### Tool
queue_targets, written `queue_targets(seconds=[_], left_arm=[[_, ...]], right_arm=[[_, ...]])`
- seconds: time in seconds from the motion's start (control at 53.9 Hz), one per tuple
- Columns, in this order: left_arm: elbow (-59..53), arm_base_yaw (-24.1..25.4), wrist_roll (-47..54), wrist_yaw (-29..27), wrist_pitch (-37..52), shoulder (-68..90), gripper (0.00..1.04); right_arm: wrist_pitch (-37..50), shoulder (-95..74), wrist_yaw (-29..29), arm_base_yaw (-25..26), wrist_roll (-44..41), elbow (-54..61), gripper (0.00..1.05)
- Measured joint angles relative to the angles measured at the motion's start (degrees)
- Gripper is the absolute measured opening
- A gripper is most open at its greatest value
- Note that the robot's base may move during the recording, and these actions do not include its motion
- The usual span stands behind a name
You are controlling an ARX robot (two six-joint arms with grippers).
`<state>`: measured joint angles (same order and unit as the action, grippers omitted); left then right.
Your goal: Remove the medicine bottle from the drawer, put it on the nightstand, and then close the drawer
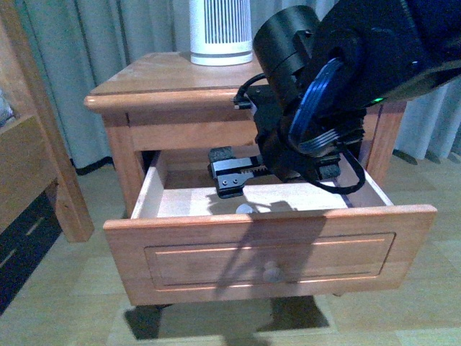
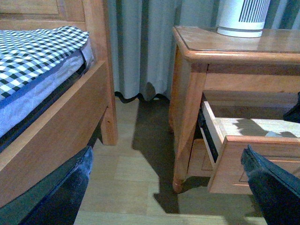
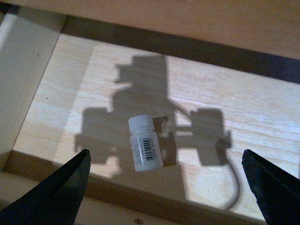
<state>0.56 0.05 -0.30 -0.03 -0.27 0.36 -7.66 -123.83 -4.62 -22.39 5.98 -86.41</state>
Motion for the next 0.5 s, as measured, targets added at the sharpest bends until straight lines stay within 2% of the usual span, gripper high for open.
queue_targets(seconds=[0.501], left_arm=[[0.00,0.00,0.00,0.00,0.00,0.00,0.98]], right_arm=[[-5.66,-13.86,-0.15,-1.46,0.00,-12.13,0.98]])
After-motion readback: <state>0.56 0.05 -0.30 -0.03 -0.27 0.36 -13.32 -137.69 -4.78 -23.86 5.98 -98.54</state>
